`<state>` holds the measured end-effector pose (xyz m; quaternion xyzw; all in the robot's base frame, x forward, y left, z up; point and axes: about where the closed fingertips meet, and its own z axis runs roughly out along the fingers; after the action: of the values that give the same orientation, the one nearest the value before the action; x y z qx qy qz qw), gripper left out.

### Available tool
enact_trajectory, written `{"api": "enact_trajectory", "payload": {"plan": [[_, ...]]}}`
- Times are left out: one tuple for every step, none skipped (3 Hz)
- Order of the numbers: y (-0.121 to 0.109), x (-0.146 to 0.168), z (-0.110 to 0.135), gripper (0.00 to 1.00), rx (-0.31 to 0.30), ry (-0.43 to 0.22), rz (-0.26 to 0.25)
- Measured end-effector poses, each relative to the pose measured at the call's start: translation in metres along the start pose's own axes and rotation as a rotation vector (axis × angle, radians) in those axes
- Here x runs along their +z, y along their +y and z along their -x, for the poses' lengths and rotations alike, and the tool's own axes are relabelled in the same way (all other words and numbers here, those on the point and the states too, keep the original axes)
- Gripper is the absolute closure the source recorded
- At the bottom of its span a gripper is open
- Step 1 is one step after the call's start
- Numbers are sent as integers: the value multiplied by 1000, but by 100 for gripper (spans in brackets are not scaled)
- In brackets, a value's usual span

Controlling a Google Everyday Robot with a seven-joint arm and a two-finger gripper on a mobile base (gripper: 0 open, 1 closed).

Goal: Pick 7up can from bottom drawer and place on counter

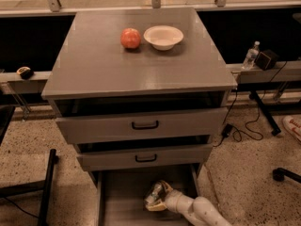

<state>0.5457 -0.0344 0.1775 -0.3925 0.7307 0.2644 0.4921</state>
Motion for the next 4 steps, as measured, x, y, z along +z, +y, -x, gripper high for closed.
{"api": "enact_trajectory", "payload": {"plan": [[-19,-64,47,100,-89,-137,-3],[-33,-128,86,100,-188,-182,50],[-54,-172,113,100,-301,-165,82],[-54,-174,118,100,-311,-168,94]]}}
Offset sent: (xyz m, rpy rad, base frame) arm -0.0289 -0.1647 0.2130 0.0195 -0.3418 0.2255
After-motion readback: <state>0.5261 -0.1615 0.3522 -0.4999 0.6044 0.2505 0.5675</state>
